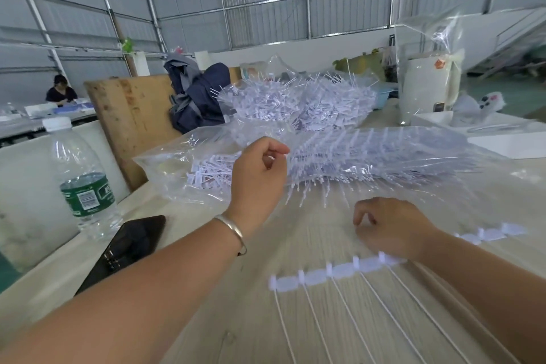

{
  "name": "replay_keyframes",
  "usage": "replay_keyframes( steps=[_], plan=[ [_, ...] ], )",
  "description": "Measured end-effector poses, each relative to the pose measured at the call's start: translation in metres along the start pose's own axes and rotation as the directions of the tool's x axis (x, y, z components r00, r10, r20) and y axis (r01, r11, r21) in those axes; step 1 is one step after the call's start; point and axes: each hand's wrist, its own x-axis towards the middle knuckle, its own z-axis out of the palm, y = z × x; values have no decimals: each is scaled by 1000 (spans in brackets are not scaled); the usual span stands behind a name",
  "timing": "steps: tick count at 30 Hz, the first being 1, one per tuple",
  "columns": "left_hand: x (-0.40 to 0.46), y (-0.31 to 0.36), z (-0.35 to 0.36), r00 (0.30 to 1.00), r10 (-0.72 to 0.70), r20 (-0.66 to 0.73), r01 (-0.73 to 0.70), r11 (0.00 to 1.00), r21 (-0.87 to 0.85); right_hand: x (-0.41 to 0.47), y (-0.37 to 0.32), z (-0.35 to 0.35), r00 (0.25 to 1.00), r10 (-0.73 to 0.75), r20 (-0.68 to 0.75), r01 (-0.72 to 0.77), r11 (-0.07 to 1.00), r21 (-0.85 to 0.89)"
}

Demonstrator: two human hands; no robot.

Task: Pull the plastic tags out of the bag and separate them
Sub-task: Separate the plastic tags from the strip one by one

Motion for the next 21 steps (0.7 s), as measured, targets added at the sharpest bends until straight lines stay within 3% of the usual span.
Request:
replay_keyframes(
  steps=[1, 3, 5, 7, 9, 13, 19, 21],
  plan=[
    [-8, 6, 1, 999, 29, 33, -28, 999, -19, -1, -1, -2, 999, -38, 24, 37, 999, 30],
    [-24, 16, 5, 991, 77, 112, -73, 997, -41, -5, -6, -9, 980, -129, 151, 83, 957, 277],
    [-38, 20, 10, 977, 89, 191, -80, 995, -55, -14, -14, -20, 902, -244, 356, 58, 886, 460],
    [-48, 19, 15, 967, 62, 248, -43, 996, -81, -23, -18, -30, 783, -311, 539, 80, 909, 409],
    [-51, 17, 21, 960, 19, 278, 5, 996, -86, -31, -21, -36, 721, -327, 611, 165, 937, 307],
    [-50, 11, 28, 960, -81, 269, 120, 984, -132, -38, -29, -27, 798, -330, 504, 308, 943, 128],
    [-53, -11, 20, 902, -159, 401, 194, 980, -46, -31, -23, -7, 876, -391, 282, 371, 921, 122],
    [-52, -15, 23, 889, -200, 413, 226, 974, -15, -29, -15, -5, 904, -361, 229, 330, 930, 163]
  ],
)
